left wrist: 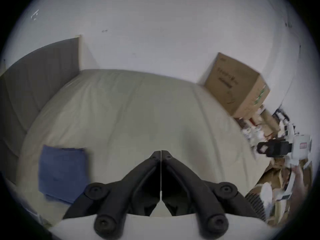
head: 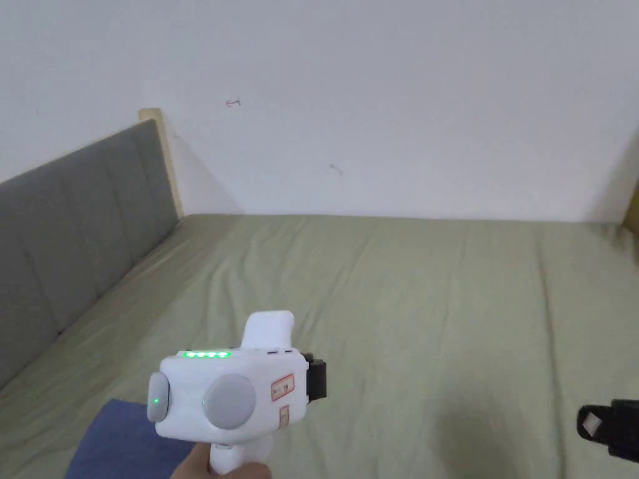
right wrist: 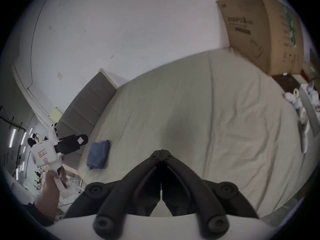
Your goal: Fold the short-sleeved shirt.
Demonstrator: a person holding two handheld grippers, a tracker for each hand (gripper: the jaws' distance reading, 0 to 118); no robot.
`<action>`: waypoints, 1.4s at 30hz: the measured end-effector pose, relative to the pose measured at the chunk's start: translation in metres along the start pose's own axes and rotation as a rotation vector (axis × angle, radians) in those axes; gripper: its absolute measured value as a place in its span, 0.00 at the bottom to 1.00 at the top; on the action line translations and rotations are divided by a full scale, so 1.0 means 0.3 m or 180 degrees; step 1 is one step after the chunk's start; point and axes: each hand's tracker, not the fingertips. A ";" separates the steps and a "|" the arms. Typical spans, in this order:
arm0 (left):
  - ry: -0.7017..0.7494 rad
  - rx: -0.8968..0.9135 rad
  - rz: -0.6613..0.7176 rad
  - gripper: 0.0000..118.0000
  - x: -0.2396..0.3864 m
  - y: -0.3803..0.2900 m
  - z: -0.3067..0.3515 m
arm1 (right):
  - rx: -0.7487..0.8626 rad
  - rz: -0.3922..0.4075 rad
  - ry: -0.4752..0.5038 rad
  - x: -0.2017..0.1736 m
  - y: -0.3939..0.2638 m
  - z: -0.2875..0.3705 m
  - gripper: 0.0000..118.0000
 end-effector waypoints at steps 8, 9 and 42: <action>0.0614 0.2086 -0.0857 0.00 0.314 0.026 0.150 | 0.2140 0.1038 -0.0334 -0.093 0.074 0.207 0.00; 0.0680 0.2221 -0.0925 0.00 0.336 0.017 0.170 | 0.2311 0.1154 -0.0446 -0.099 0.065 0.203 0.00; 0.0704 0.2137 -0.0694 0.95 0.363 -0.017 0.233 | 0.2506 0.1221 -0.0993 -0.158 -0.056 0.148 1.00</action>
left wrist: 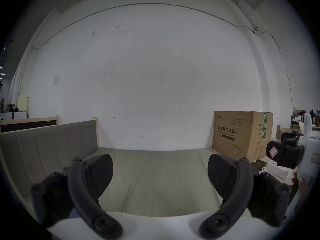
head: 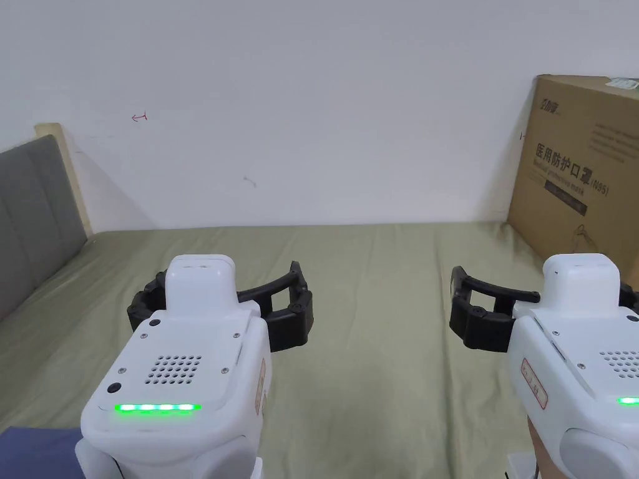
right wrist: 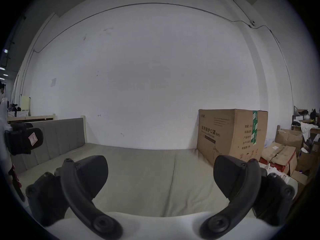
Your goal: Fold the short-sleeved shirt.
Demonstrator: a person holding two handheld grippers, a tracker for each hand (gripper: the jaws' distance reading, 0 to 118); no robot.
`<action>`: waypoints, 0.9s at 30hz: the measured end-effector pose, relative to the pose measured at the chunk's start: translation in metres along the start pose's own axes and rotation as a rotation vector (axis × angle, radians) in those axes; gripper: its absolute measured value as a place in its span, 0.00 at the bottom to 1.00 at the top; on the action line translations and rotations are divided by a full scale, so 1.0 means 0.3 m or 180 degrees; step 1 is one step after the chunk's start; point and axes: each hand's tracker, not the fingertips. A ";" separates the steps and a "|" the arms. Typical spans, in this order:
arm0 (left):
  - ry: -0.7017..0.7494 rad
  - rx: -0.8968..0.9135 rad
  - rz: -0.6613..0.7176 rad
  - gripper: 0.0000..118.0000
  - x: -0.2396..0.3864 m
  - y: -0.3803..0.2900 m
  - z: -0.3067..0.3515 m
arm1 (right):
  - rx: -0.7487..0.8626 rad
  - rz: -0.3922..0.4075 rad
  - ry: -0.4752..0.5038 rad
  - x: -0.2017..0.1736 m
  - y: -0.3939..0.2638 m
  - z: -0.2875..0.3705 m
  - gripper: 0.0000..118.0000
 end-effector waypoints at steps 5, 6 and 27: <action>-0.0004 -0.0054 0.0077 0.95 -0.011 0.001 0.005 | -0.0023 0.0039 0.0045 -0.009 0.001 -0.002 1.00; -0.0027 -0.0057 0.0089 0.95 -0.014 -0.001 0.007 | -0.0021 0.0045 0.0048 -0.013 0.004 0.003 1.00; -0.0086 -0.0323 0.0074 0.95 0.031 -0.016 -0.032 | -0.0148 -0.0003 0.0053 -0.019 -0.014 -0.023 1.00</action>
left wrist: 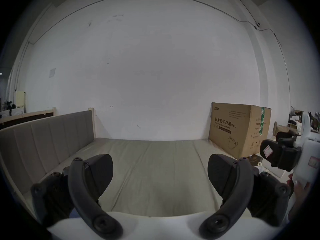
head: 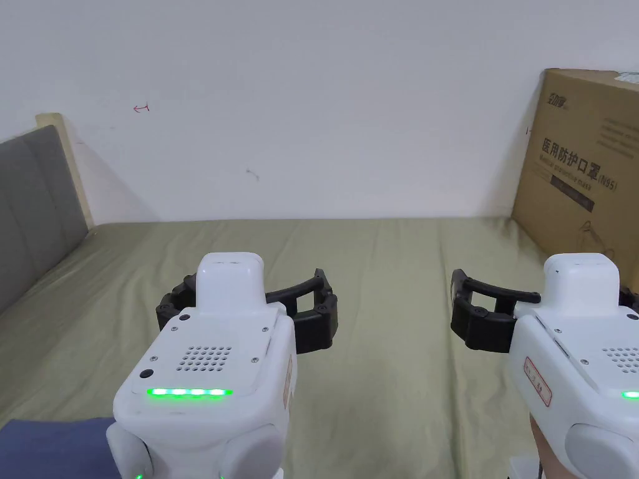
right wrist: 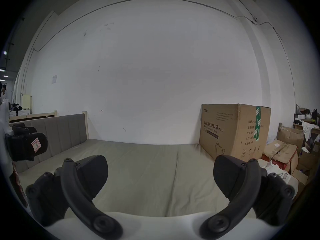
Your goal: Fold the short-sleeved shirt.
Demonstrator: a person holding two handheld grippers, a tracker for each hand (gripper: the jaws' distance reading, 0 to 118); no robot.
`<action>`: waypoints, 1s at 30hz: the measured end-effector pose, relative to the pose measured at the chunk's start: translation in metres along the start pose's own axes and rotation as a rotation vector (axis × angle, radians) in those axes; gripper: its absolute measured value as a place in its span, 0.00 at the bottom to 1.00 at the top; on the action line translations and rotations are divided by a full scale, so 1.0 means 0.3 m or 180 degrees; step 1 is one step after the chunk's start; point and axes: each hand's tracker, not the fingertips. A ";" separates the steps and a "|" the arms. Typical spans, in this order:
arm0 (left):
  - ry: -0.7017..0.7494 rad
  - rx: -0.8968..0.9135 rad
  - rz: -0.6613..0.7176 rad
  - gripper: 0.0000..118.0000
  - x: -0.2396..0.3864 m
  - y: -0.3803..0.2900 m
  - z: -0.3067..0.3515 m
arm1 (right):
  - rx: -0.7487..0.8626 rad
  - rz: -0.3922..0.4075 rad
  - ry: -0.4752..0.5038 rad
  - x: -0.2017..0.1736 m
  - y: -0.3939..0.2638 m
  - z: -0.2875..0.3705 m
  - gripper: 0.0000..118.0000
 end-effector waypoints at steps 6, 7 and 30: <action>0.0070 -0.0075 0.0004 0.95 0.006 -0.005 -0.023 | -0.0068 -0.0001 0.0009 0.001 -0.020 -0.012 1.00; 0.0078 -0.0088 0.0024 0.95 0.007 -0.006 -0.025 | -0.0077 -0.0007 0.0011 0.000 -0.023 -0.013 1.00; 0.0046 -0.0283 0.0519 0.95 -0.031 -0.091 -0.191 | -0.0128 -0.0085 -0.0014 -0.001 -0.150 -0.147 1.00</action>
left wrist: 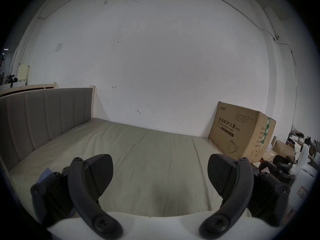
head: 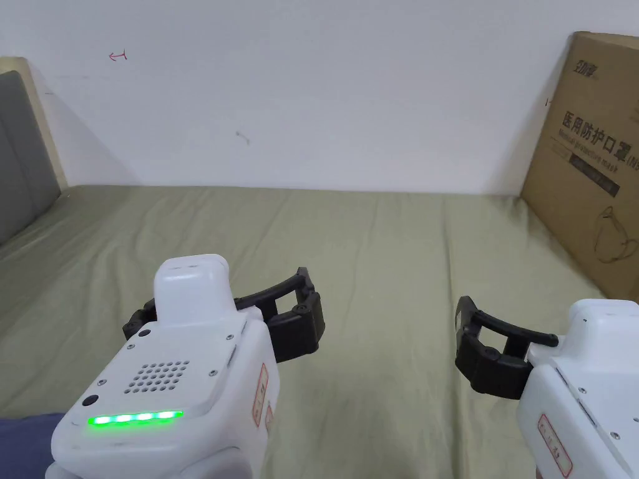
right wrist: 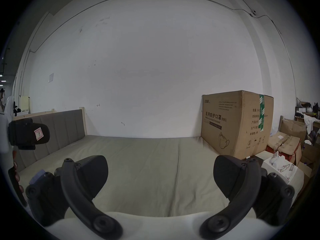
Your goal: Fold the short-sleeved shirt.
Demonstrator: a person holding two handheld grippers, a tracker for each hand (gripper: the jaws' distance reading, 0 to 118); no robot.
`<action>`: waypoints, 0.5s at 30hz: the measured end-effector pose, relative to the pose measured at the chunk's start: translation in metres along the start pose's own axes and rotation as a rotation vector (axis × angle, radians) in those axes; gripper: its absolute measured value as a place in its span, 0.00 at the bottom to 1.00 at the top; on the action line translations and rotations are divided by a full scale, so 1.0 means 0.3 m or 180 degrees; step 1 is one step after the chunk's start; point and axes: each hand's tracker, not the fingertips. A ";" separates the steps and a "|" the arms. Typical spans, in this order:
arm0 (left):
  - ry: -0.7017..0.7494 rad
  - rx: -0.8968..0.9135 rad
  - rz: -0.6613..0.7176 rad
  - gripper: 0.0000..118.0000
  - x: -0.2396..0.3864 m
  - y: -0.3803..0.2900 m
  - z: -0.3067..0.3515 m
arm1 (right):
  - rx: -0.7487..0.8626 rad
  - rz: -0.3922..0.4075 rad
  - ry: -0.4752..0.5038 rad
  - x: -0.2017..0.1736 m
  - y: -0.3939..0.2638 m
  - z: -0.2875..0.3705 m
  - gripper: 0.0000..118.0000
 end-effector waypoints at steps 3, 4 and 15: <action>0.0008 0.0011 -0.0029 0.95 -0.006 -0.007 -0.018 | 0.0023 0.0026 0.0001 -0.005 -0.012 -0.019 1.00; -0.0026 0.0021 -0.0014 0.95 -0.012 -0.009 -0.023 | 0.0026 0.0033 0.0000 -0.007 -0.011 -0.024 1.00; 0.0010 -0.0001 0.0003 0.95 -0.013 0.000 -0.035 | 0.0109 0.0049 0.0130 -0.041 0.020 -0.033 1.00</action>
